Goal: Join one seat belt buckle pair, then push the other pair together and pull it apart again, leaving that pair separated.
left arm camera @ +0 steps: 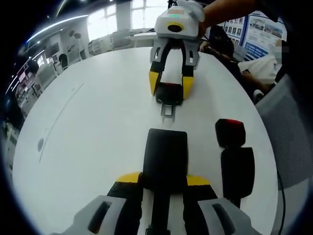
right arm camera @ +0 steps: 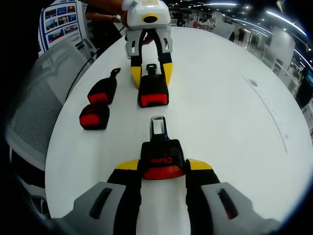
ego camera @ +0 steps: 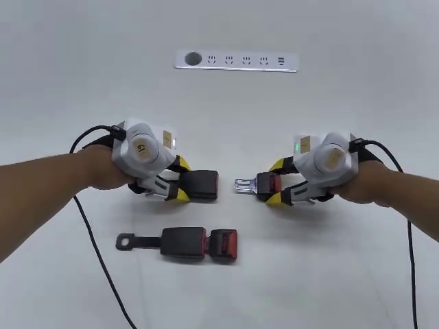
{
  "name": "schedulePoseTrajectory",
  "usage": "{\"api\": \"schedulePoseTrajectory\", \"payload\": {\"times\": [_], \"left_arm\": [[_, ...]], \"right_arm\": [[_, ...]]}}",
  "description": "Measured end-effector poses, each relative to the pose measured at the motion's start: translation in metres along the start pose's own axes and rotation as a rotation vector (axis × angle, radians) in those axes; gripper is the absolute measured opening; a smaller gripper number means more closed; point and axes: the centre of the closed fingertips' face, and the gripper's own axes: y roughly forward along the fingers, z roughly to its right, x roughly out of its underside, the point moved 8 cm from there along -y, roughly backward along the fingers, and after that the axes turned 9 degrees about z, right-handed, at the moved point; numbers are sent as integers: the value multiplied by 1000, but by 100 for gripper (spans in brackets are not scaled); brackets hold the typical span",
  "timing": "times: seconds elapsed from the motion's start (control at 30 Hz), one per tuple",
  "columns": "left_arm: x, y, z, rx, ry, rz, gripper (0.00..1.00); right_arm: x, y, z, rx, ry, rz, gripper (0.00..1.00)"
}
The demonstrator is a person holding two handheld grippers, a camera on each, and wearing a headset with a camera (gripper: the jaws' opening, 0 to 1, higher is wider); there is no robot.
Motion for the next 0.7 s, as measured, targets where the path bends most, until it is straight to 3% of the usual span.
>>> {"api": "schedulePoseTrajectory", "payload": {"times": [0.7], "left_arm": [[-4,2,1,14,33,-36,32]], "right_arm": [[-23,20,5,-16,0,33,34]]}}
